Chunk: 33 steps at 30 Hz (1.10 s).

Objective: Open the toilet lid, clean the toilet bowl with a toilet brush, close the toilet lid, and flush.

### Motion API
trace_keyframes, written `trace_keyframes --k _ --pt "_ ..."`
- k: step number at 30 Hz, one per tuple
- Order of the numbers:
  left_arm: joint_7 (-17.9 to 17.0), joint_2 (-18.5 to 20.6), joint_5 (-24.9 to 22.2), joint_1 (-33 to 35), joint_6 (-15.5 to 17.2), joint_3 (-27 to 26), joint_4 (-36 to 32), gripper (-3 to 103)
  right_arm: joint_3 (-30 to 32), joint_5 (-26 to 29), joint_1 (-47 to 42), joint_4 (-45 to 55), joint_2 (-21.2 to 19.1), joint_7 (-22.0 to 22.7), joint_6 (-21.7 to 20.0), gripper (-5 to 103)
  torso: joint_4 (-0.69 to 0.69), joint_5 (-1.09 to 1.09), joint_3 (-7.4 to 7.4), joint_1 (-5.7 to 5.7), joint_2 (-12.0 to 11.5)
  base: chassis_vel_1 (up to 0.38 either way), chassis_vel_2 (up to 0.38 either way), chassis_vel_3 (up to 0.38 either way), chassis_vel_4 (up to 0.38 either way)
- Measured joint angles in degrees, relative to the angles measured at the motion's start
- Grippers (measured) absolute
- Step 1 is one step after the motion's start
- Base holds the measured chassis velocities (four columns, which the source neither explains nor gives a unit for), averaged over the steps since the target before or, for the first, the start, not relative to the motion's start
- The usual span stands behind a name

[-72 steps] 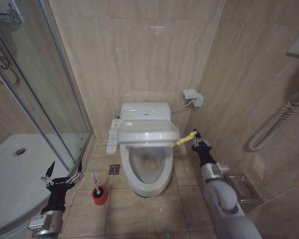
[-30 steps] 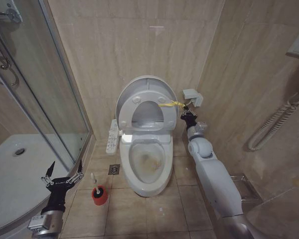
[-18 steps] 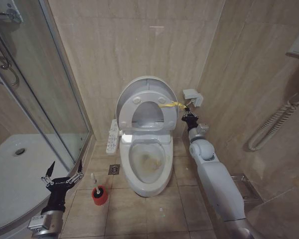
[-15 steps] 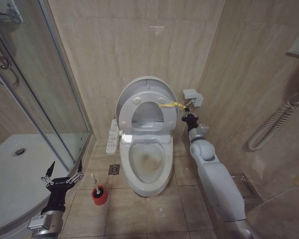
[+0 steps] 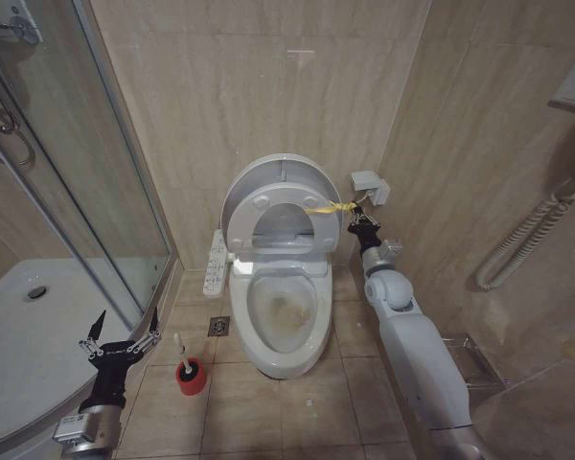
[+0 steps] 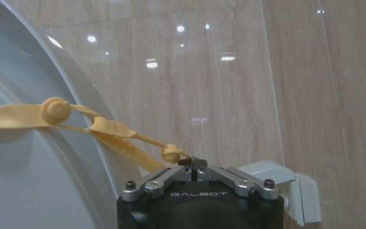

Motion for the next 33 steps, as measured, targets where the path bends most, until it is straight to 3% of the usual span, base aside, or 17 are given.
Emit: trace_keyframes --k 7,20,33 --pt "0.0 0.0 0.0 0.0 0.0 0.0 0.0 100 0.1 2.4 0.1 -0.9 -0.5 -0.9 0.0 1 0.02 0.00 -0.01 -0.01 0.0 0.000 0.000 0.000 0.000" --pt "0.0 0.0 0.0 0.0 0.0 0.0 0.0 100 -0.1 1.7 0.5 -1.2 -0.6 0.5 1.8 1 0.01 -0.02 0.02 0.05 0.0 -0.092 0.106 0.096 -0.095" --pt "0.0 0.0 0.0 0.0 0.0 0.0 0.0 100 0.2 2.1 0.1 -1.0 -0.7 -1.1 2.7 1 0.00 0.00 -0.02 -0.04 0.0 -0.008 -0.004 0.002 0.001"
